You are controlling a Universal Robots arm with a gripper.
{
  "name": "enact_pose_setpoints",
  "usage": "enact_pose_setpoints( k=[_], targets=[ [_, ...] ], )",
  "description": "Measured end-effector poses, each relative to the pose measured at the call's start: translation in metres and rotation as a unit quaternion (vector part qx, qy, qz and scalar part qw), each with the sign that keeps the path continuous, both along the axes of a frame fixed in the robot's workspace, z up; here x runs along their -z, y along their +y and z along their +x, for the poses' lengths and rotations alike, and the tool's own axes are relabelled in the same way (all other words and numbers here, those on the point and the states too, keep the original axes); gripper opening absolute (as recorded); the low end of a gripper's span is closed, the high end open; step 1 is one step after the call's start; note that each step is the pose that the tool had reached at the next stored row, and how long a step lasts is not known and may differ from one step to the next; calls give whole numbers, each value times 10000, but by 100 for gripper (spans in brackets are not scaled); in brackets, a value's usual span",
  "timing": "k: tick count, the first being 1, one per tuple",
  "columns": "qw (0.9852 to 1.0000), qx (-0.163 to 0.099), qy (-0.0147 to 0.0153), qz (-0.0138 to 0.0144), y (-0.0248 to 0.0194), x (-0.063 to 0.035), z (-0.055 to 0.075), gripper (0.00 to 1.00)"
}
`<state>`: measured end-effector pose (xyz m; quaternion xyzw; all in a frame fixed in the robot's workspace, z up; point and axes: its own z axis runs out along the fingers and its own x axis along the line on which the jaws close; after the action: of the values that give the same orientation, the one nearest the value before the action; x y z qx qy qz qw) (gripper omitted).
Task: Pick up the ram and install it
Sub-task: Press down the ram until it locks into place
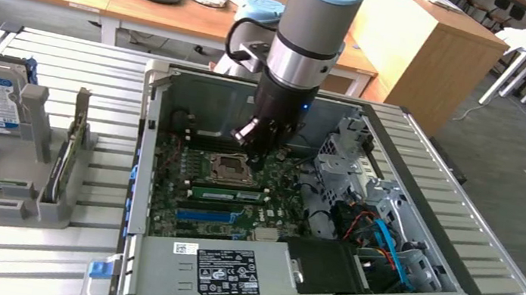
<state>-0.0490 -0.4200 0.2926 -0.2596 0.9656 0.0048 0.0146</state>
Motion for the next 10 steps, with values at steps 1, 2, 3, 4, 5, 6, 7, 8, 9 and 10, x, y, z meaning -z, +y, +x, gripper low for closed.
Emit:
enact_pose_setpoints(
  k=[1,2,3,4,5,6,7,8,9,10],
  targets=[
    [10000,95,0,0,0,1,0,11],
    [9998,181,0,0,0,2,0,11],
    [9996,268,0,0,0,4,0,11],
    [9994,355,0,0,0,5,0,11],
    [9990,443,0,0,0,6,0,11],
    [9986,531,0,0,0,7,0,11],
    [9981,619,0,0,0,8,0,11],
    [9974,717,0,0,0,10,0,11],
    [9968,805,0,0,0,11,0,11],
    [9960,894,0,0,0,12,0,11]
  ],
)
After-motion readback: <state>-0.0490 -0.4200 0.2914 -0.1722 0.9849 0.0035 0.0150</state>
